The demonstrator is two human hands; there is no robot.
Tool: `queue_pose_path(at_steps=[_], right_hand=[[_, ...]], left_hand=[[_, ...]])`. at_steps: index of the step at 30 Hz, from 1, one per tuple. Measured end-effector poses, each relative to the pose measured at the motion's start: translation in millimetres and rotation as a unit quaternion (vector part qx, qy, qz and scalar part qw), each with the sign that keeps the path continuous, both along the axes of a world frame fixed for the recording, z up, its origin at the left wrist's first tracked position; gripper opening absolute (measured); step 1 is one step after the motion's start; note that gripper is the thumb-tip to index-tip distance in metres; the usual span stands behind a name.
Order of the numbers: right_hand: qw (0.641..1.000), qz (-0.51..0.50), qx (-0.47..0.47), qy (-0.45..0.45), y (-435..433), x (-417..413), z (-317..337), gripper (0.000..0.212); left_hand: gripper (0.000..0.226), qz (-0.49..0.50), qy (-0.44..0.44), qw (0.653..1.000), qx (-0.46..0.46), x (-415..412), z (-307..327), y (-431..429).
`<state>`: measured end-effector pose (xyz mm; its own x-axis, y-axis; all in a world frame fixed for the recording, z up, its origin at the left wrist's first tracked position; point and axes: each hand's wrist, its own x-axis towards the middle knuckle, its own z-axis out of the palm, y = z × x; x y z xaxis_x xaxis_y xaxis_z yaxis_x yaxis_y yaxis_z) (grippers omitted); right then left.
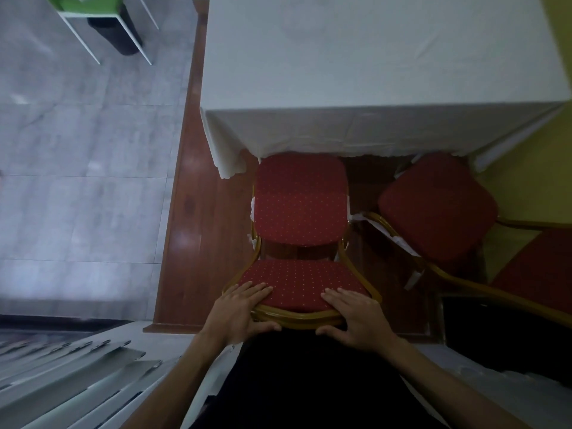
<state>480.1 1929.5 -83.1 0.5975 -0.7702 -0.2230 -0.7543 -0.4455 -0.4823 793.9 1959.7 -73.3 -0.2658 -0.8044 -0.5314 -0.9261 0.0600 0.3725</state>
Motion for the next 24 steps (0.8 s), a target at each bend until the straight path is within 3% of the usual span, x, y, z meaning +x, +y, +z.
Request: queue_pose_path(at_steps=[24], right_hand=[[0.998,-0.013,0.055,-0.006,0,0,7,0.088]], left_hand=[[0.104,0.031,0.004,1.0,0.001,-4,1,9]])
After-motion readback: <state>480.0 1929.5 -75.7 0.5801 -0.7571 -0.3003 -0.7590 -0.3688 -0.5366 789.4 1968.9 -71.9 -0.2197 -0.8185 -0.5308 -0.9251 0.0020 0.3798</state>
